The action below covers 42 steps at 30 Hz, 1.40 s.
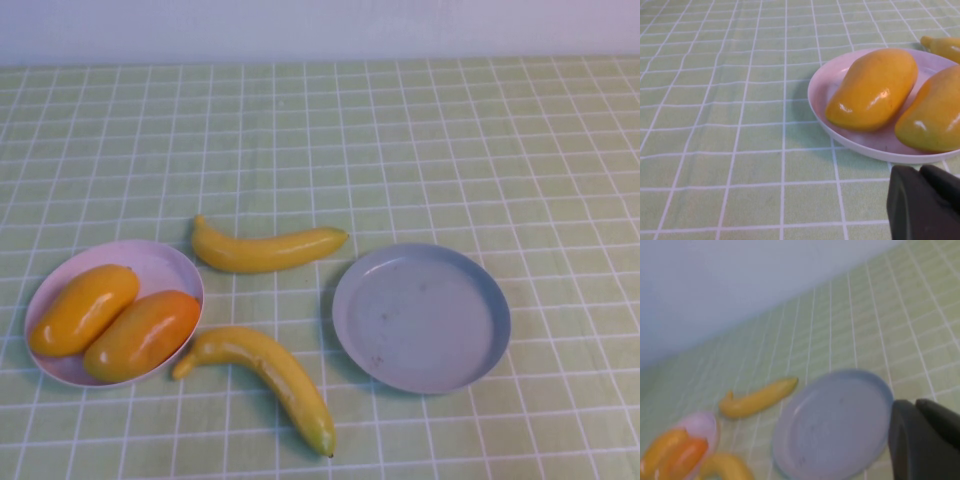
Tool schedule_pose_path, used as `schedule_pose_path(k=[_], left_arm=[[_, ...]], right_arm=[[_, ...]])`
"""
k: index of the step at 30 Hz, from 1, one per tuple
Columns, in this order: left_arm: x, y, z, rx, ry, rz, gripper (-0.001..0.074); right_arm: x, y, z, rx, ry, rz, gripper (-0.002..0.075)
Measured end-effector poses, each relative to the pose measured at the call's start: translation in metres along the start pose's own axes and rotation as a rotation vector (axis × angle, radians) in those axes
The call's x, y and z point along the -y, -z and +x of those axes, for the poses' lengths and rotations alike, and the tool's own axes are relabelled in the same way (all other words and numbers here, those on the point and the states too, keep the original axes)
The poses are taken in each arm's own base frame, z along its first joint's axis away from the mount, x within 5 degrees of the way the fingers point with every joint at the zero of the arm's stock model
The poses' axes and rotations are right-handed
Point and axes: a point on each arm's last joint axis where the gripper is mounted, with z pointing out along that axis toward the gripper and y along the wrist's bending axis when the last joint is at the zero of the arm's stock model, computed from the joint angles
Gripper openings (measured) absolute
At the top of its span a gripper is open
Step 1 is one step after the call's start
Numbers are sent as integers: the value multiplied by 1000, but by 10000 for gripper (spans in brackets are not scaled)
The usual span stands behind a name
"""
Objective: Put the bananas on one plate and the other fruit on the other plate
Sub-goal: Put another type of fruit in the right plate
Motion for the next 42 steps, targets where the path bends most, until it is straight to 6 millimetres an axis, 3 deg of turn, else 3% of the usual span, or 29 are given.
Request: schedule_pose_path(k=[6,10,14,16,19,22,28,30,36,42], left_arm=[[0,0,0,0,0,0,2],[0,0,0,0,0,0,2],[0,0,0,0,0,0,2],[0,0,0,0,0,0,2],[0,0,0,0,0,0,2],[0,0,0,0,0,0,2],[0,0,0,0,0,0,2],[0,0,0,0,0,0,2],[0,0,0,0,0,0,2],[0,0,0,0,0,0,2]], right_arm=[[-23,-37,-44,-432,179,104,-15],[-28,-70,-67,-595,317,95,-15],[-39,-117,-69,-772,470,47,-15],[-56,-138,-66,-830,562,-9,-15],[-88,-175,-49,-930,711,-103,6],[-116,-212,-24,-1028,827,-167,79],[-160,-276,31,-1147,976,-250,370],[-170,-291,46,-1152,1007,-268,433],[-191,-320,80,-1144,1103,-301,474],[-204,-324,103,-1114,1149,-343,477]])
